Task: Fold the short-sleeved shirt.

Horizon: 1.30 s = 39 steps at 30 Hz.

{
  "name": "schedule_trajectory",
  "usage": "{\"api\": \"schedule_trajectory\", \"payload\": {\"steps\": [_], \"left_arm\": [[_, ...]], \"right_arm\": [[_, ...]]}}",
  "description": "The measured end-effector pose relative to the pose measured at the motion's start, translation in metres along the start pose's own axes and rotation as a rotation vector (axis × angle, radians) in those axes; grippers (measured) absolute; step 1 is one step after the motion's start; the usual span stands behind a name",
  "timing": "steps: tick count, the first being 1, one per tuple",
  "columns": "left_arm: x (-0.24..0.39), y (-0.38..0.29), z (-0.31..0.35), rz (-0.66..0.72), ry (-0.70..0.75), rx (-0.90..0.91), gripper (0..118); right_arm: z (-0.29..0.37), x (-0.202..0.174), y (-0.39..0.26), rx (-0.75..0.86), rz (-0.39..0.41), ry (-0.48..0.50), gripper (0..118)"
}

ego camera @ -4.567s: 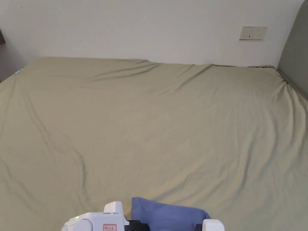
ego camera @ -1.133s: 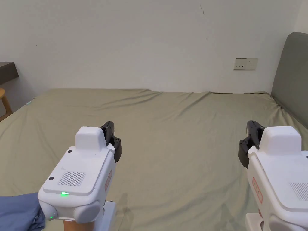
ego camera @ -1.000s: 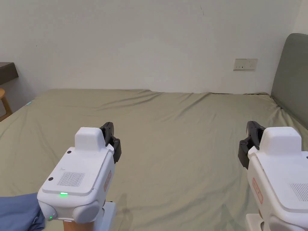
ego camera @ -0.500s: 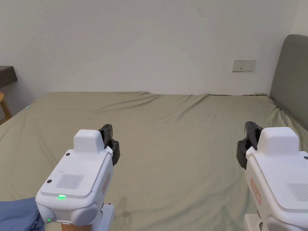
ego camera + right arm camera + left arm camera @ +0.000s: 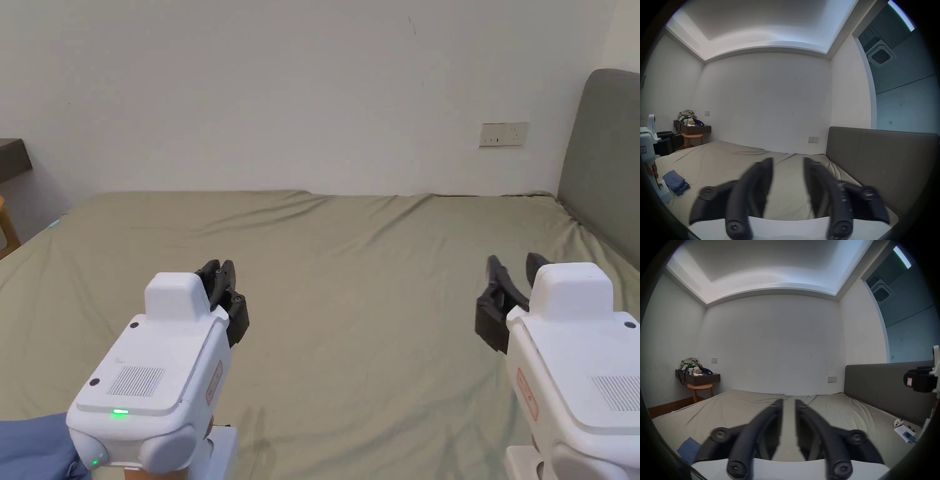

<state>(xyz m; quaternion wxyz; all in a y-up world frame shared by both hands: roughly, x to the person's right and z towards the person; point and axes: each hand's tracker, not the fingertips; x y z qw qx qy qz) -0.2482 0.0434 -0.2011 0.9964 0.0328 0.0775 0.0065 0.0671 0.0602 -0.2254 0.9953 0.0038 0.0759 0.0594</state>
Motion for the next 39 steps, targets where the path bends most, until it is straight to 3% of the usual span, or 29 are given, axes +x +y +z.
{"api": "schedule_trajectory", "payload": {"steps": [1,3,4,5,39], "left_arm": [[-0.0005,-0.0001,0.0002,0.011,0.009,0.005,31],[-0.0032,0.0011,-0.0017,0.031,-0.006,-0.005,88],[-0.0048,0.0013,-0.0031,0.036,-0.017,-0.013,106],[-0.0047,0.0011,-0.0033,0.037,-0.016,-0.013,117],[-0.0054,0.0011,-0.0017,0.009,0.023,-0.003,118]], "right_arm": [[-0.0003,0.0001,-0.0006,-0.004,-0.007,0.001,66],[-0.0014,0.0011,-0.0024,-0.003,-0.023,-0.005,107],[-0.0021,0.0011,-0.0030,-0.002,-0.027,-0.011,118],[-0.0019,0.0012,-0.0034,0.003,-0.030,-0.015,118],[0.0030,0.0056,-0.0011,0.017,-0.019,-0.044,118]]}}
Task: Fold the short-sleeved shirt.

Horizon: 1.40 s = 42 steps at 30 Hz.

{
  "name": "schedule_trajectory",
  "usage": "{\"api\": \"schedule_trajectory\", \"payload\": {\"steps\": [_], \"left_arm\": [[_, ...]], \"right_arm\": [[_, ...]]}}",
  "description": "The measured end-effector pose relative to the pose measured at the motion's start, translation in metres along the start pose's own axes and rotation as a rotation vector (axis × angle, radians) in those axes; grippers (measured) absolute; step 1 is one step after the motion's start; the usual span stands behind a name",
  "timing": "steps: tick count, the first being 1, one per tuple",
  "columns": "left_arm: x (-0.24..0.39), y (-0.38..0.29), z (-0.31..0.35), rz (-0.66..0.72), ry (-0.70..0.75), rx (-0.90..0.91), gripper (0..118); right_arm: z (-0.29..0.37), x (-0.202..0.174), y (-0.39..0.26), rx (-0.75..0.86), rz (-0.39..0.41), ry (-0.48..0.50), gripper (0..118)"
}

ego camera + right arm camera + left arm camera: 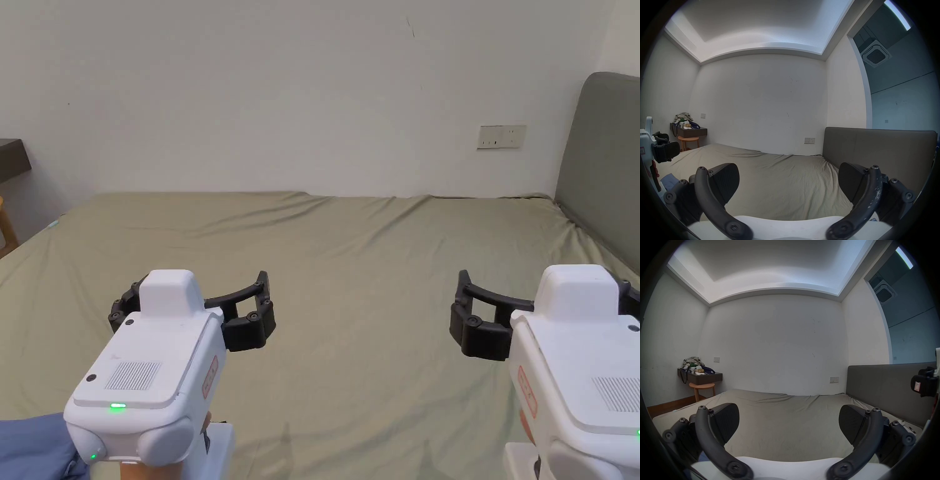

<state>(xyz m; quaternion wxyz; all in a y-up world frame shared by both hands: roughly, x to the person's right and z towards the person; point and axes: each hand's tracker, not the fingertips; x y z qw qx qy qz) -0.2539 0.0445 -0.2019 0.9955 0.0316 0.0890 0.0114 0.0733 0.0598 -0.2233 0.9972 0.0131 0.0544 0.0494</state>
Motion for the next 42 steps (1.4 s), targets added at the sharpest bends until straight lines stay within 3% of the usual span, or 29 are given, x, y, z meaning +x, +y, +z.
{"api": "schedule_trajectory", "payload": {"steps": [37,40,42], "left_arm": [[-0.0015,-0.0021,0.0018,-0.004,-0.014,-0.019,118],[-0.0015,-0.0014,0.0027,-0.003,-0.017,-0.019,118],[-0.0014,-0.0005,0.0032,-0.003,-0.019,-0.018,118]], "right_arm": [[0.0036,-0.0012,0.0043,0.012,0.003,-0.003,118],[0.0023,-0.0024,0.0069,-0.026,0.000,-0.019,118],[0.0009,-0.0026,0.0093,-0.092,-0.042,-0.050,118]]}}
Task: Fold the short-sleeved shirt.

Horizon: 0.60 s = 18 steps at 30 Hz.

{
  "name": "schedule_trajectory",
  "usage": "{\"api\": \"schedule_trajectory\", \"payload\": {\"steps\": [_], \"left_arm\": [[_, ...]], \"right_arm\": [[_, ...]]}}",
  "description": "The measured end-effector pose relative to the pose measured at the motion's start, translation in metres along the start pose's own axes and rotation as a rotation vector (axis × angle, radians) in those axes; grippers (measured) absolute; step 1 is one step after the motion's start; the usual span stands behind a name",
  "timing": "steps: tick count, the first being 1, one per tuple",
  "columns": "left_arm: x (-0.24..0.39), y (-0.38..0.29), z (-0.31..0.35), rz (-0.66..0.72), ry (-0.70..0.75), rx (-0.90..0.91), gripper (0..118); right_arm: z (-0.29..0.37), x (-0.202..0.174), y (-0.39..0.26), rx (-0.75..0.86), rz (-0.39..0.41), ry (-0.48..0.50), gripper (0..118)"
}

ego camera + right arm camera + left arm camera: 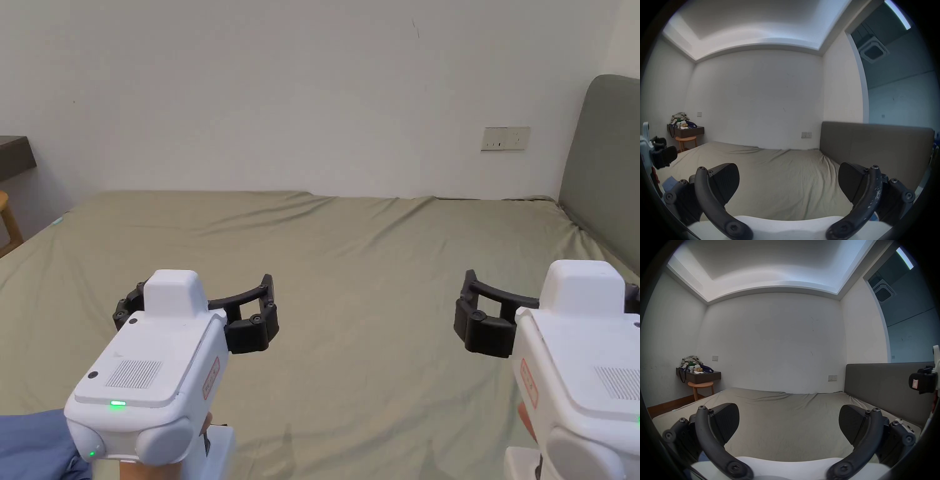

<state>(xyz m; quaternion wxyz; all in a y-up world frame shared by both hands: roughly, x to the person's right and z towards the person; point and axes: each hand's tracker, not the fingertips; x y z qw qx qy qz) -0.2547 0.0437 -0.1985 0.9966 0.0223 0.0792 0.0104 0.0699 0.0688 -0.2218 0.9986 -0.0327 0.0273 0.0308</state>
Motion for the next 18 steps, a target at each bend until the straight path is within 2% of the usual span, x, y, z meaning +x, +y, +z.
{"api": "schedule_trajectory", "payload": {"steps": [4,9,11,13,18], "left_arm": [[-0.001,0.003,0.002,0.007,-0.004,0.006,118],[-0.001,0.006,0.002,0.015,-0.007,0.009,118],[-0.001,0.006,0.002,0.015,-0.005,0.009,118],[-0.001,0.006,0.002,0.017,-0.005,0.012,118],[-0.001,0.006,0.003,0.024,-0.003,0.010,118]], "right_arm": [[-0.003,0.003,0.010,-0.160,-0.142,-0.014,118],[-0.006,-0.001,0.024,-0.321,-0.198,-0.180,118],[-0.007,-0.003,0.027,-0.347,-0.192,-0.212,118],[-0.006,-0.003,0.028,-0.354,-0.170,-0.203,118],[-0.009,0.002,0.027,-0.397,-0.159,-0.113,118]]}}
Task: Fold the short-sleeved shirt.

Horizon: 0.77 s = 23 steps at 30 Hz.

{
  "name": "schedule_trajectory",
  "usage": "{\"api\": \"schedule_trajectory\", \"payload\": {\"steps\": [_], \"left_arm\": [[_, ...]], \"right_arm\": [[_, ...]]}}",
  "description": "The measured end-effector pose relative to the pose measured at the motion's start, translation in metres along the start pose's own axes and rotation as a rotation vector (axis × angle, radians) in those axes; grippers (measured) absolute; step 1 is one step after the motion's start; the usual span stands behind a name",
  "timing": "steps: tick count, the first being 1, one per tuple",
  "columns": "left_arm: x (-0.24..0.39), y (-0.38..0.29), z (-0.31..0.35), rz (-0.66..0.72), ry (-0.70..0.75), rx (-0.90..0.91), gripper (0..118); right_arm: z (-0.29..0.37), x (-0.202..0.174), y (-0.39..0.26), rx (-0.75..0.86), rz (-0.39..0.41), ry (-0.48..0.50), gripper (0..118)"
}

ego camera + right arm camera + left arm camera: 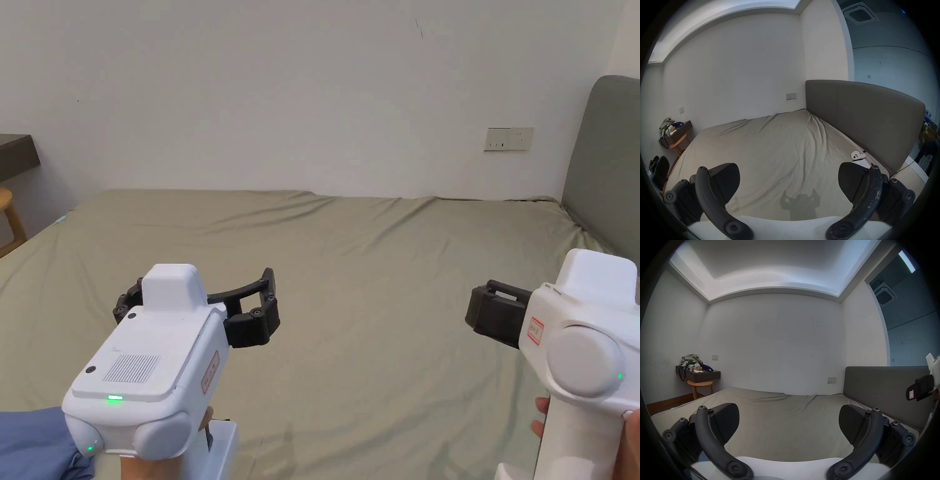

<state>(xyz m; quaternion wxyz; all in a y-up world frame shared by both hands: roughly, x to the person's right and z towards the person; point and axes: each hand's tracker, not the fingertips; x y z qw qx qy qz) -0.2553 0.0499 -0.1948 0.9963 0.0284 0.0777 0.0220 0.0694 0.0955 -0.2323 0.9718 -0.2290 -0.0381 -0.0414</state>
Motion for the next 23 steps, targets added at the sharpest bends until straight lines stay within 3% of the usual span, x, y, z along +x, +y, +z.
{"api": "schedule_trajectory", "payload": {"steps": [5,10,16,23], "left_arm": [[-0.001,0.000,0.001,-0.003,-0.002,-0.001,118],[-0.001,0.000,0.002,-0.006,-0.004,0.000,118],[-0.001,0.002,0.003,-0.007,-0.001,0.005,118],[0.000,0.001,0.003,-0.012,0.004,0.007,118]], "right_arm": [[-0.001,-0.002,-0.002,0.029,0.053,0.002,118],[-0.003,0.001,-0.003,0.008,-0.002,0.038,118],[0.004,0.006,-0.011,0.224,0.046,0.120,118],[0.003,0.009,-0.023,0.495,0.081,0.126,118]]}}
